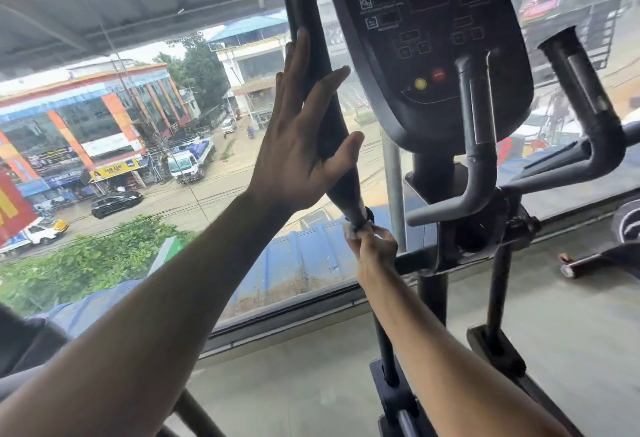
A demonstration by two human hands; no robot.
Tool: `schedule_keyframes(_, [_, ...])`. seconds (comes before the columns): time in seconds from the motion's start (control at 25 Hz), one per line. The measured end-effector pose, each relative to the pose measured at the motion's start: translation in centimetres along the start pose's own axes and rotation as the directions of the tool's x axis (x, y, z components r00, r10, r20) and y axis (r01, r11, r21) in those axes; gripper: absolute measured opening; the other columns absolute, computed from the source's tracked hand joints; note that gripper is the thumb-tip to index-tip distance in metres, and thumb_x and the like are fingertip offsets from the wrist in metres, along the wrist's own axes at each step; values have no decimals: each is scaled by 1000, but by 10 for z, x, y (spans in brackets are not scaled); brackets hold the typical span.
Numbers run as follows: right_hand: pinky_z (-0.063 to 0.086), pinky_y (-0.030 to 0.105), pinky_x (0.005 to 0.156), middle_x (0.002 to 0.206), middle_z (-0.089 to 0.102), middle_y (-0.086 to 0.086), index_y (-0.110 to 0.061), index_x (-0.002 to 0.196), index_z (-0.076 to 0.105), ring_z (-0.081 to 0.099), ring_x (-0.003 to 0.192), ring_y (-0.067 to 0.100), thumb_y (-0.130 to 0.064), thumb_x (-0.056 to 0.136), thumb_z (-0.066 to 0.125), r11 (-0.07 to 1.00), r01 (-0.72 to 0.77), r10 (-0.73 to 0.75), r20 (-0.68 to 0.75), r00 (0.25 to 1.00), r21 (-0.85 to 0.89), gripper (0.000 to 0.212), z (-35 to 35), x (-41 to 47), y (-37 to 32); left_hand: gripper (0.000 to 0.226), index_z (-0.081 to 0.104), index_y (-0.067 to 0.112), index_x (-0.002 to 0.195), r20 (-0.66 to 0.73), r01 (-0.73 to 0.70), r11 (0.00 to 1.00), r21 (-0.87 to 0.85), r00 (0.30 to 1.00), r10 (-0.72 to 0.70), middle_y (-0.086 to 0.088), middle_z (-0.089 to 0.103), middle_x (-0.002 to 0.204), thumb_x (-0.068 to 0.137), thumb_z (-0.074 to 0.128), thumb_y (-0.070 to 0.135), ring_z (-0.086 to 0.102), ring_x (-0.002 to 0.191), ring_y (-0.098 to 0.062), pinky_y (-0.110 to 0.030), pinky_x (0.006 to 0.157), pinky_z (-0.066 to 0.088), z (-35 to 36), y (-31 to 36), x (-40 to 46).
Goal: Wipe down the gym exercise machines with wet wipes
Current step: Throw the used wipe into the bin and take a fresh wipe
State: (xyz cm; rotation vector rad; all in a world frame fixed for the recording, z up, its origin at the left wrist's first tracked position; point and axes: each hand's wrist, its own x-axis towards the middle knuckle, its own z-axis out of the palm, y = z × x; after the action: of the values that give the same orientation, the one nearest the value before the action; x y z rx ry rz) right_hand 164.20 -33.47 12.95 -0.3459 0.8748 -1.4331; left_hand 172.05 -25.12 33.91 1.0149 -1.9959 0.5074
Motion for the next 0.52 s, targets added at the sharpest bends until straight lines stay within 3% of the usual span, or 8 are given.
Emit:
schedule_keyframes(0.12, [61, 33, 88, 89, 69, 16, 7, 106, 65, 71, 80, 21, 19, 85, 53, 978, -4, -17, 101, 995, 209, 27, 6, -17, 1, 66, 52, 3, 147, -12, -11, 1000, -12, 1000, 11, -33, 10, 168, 100, 51, 50, 7, 160, -44, -61, 124, 21, 4, -1, -1])
schedule_keyframes(0.24, [58, 30, 84, 86, 66, 16, 8, 99, 65, 67, 74, 21, 24, 78, 45, 979, 48, -65, 76, 995, 199, 33, 10, -11, 3, 64, 53, 4, 147, -26, 0, 1000, -18, 1000, 0, -31, 11, 169, 102, 49, 49, 8, 160, -43, -57, 128, 15, 3, -3, -1])
schedule_keyframes(0.36, [58, 31, 83, 87, 69, 21, 14, 99, 66, 68, 81, 29, 25, 74, 42, 988, 42, -42, -4, 999, 146, 36, 12, -4, 5, 62, 53, 6, 147, -17, 5, 999, -48, 1000, -5, -29, 10, 170, 103, 50, 49, 6, 160, -42, -57, 128, 14, 1, -3, -2])
schedule_keyframes(0.44, [59, 33, 89, 89, 68, 21, 12, 96, 64, 68, 87, 31, 24, 76, 42, 983, 45, -47, 9, 999, 178, 32, 15, -9, 6, 62, 53, 8, 148, -13, 5, 998, -60, 1000, -5, -27, 9, 171, 103, 49, 51, 5, 161, -40, -59, 127, 15, 1, -3, -3])
schedule_keyframes(0.52, [61, 29, 84, 93, 67, 19, 9, 102, 62, 72, 86, 26, 22, 82, 43, 972, 22, -42, 80, 996, 233, 31, 14, -27, 0, 63, 53, 9, 148, -20, 0, 997, -72, 1000, -2, -25, 9, 171, 103, 48, 53, 5, 161, -39, -60, 126, 15, 2, -5, -4])
